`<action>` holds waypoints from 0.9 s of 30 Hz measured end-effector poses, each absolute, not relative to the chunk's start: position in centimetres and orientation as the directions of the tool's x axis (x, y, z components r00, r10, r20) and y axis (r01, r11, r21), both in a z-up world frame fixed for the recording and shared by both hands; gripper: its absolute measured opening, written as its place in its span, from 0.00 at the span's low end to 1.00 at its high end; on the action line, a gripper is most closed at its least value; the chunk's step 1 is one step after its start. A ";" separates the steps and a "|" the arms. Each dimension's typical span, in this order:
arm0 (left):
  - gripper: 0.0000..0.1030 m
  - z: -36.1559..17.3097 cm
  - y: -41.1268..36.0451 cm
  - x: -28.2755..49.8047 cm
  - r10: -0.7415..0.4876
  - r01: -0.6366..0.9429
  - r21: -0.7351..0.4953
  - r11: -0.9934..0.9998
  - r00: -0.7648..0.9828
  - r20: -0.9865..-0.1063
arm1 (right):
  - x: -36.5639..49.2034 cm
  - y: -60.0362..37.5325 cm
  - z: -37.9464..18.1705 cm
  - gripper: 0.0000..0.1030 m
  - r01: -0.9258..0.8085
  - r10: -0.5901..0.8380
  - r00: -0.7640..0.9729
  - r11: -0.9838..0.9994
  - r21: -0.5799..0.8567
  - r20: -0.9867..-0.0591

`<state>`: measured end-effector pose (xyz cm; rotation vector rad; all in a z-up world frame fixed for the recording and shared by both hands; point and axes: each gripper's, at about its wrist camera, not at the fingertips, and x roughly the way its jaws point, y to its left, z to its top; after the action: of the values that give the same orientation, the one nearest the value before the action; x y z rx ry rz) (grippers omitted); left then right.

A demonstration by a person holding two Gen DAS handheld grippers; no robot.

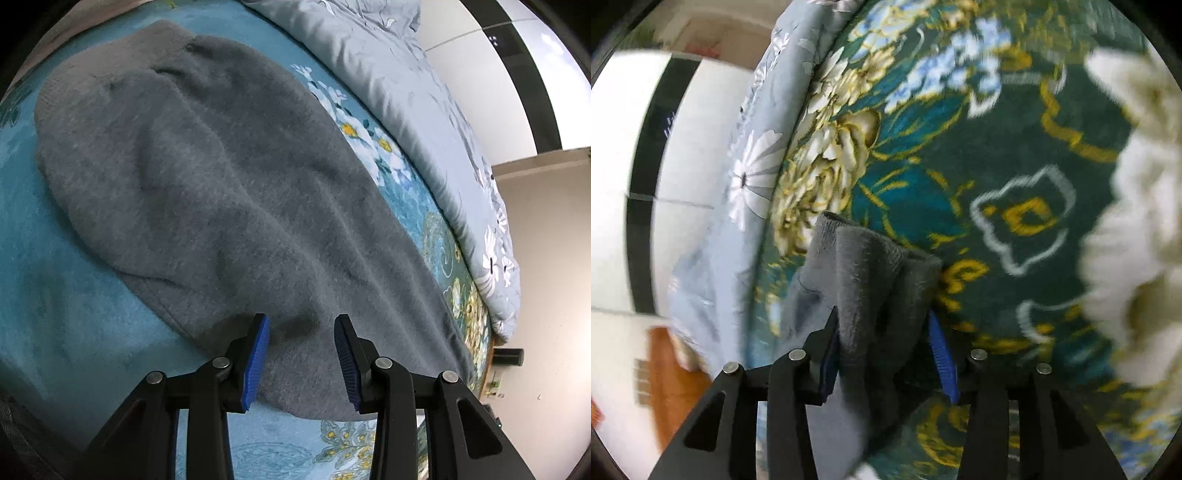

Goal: Fold clothes
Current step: 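Hold the cuff with the right gripper while the left gripper hovers over the garment, then lay the ribbed cuff onto the grey garment with the right gripper and release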

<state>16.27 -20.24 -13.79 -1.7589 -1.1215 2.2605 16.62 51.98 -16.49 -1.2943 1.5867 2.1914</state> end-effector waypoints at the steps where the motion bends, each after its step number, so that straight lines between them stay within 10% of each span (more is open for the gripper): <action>1: 0.39 -13.8 -20.2 16.2 0.464 0.366 -0.573 -0.734 -0.345 -0.816 | 16.5 51.7 -16.7 0.46 -0.553 -0.362 -0.632 -0.410 0.726 -0.686; 8: 0.39 -13.7 -21.1 16.5 0.491 0.382 -0.620 -0.686 -0.385 -0.781 | 15.3 51.9 -12.9 0.18 -0.495 -0.330 -0.701 -0.411 0.765 -0.632; 14: 0.39 -14.0 -21.6 16.4 0.524 0.392 -0.657 -0.644 -0.399 -0.752 | 12.5 49.6 -8.8 0.18 -0.447 -0.300 -0.667 -0.571 0.689 -0.682; 27: 0.40 -13.4 -23.5 16.7 0.541 0.403 -0.716 -0.570 -0.472 -0.696 | 12.2 19.8 -1.1 0.18 0.248 -0.517 -0.497 -0.854 0.457 -0.697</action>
<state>16.74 -23.46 -13.41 -1.5602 -1.4068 2.2053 12.16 19.80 -1.11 -1.6544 0.5535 3.1423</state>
